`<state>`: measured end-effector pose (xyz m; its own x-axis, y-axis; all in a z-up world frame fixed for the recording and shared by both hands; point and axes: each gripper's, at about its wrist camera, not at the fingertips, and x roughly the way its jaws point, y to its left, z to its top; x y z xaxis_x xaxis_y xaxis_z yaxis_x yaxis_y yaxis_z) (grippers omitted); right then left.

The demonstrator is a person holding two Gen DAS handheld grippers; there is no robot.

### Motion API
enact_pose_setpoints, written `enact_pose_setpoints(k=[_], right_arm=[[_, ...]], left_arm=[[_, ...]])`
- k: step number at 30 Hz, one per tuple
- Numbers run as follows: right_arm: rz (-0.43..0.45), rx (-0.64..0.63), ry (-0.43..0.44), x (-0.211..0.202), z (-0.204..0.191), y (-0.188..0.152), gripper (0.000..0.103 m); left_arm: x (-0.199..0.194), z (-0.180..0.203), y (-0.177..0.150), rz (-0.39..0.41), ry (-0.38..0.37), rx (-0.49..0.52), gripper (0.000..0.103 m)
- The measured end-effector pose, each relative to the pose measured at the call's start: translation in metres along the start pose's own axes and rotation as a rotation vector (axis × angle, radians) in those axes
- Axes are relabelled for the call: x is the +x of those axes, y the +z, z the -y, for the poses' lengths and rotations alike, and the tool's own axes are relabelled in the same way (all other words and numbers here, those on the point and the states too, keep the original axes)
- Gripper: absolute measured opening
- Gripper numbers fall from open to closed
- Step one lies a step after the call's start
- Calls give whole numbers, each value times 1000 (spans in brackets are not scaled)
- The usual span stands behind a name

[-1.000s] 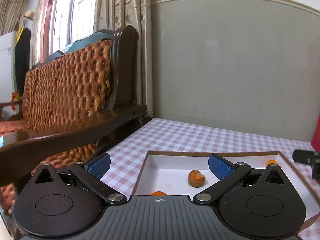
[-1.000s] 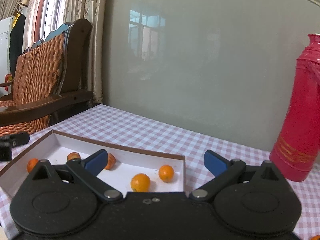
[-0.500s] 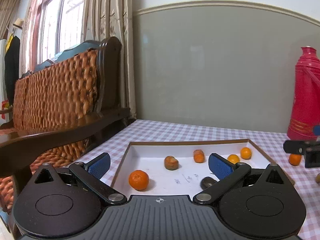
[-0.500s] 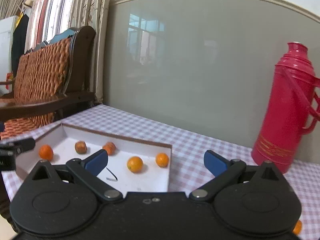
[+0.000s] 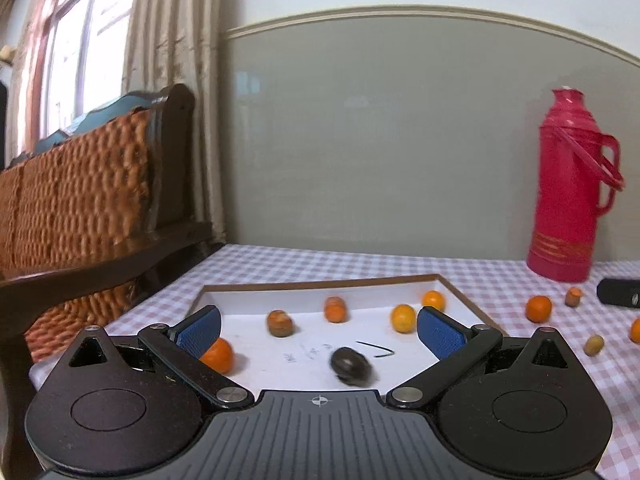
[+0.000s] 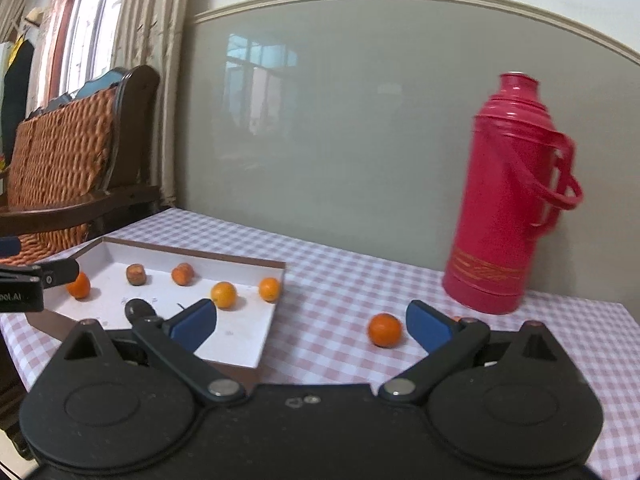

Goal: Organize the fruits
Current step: 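Move both open tools back toward the remaining fruits on the table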

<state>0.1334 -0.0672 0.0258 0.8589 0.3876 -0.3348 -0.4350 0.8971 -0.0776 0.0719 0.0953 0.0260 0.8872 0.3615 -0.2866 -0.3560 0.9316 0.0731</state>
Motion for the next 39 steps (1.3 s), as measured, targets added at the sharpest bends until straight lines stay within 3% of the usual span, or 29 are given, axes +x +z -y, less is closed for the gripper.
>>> enact_pose_setpoints(k=[24, 39], right_arm=[[-17, 79, -162, -42, 77, -30, 93], [-47, 111, -207, -56, 111, -47, 93]], left_arm=[[-3, 99, -2, -6, -218, 72, 103], [-6, 140, -9, -16, -295, 110, 103]])
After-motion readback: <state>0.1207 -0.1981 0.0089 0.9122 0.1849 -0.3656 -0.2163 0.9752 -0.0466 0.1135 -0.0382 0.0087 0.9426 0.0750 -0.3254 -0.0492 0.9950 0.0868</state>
